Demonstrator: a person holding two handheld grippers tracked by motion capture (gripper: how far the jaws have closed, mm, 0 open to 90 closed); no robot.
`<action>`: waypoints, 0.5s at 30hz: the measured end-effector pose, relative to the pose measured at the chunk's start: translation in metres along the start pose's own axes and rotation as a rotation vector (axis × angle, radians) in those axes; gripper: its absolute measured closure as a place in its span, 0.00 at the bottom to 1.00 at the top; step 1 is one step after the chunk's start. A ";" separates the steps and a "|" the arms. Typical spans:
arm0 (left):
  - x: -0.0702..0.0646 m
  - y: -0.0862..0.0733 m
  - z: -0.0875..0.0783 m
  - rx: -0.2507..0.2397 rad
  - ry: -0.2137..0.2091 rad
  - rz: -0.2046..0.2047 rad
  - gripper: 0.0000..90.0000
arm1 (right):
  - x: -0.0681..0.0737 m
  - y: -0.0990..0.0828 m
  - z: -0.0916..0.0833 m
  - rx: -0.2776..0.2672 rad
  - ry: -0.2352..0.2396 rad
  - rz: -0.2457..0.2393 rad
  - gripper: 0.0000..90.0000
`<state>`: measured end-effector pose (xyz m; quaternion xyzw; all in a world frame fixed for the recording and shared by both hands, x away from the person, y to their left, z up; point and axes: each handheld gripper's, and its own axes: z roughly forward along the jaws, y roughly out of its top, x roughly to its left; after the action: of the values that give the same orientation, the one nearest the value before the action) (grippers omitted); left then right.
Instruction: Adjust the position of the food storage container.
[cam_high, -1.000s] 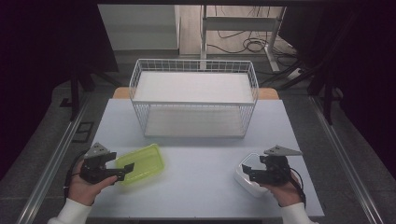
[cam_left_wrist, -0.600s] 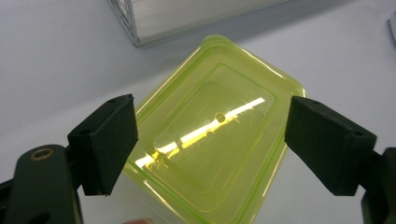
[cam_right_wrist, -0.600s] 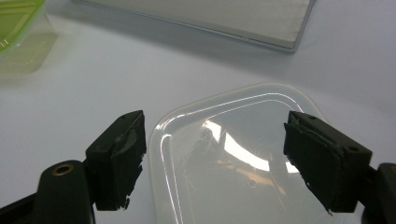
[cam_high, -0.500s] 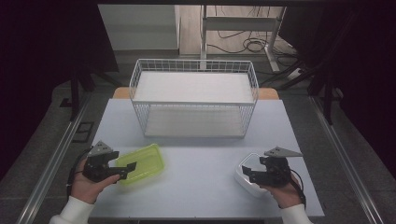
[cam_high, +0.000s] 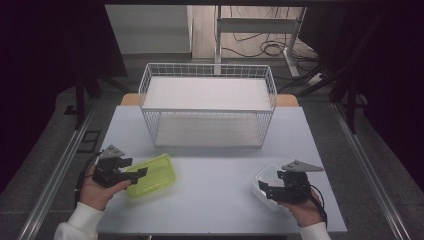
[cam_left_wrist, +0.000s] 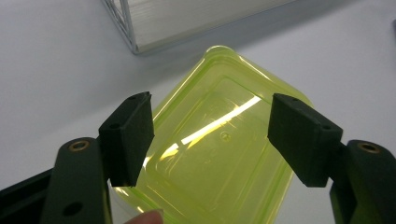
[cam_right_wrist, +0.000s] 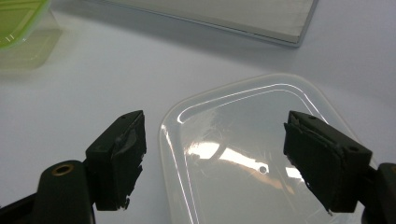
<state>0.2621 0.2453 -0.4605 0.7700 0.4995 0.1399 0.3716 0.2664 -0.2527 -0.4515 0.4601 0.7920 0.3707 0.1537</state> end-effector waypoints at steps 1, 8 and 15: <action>0.001 0.002 0.001 -0.002 0.002 0.001 0.36 | 0.001 0.000 0.000 0.003 -0.001 0.001 0.24; 0.010 0.015 0.012 0.014 -0.001 -0.006 0.47 | 0.003 0.001 0.001 0.005 0.002 -0.005 0.24; 0.026 0.029 0.026 0.055 -0.002 -0.021 0.56 | 0.003 0.001 0.002 0.009 0.005 -0.006 0.24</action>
<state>0.3084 0.2502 -0.4616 0.7748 0.5107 0.1216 0.3523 0.2666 -0.2489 -0.4522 0.4573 0.7956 0.3676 0.1507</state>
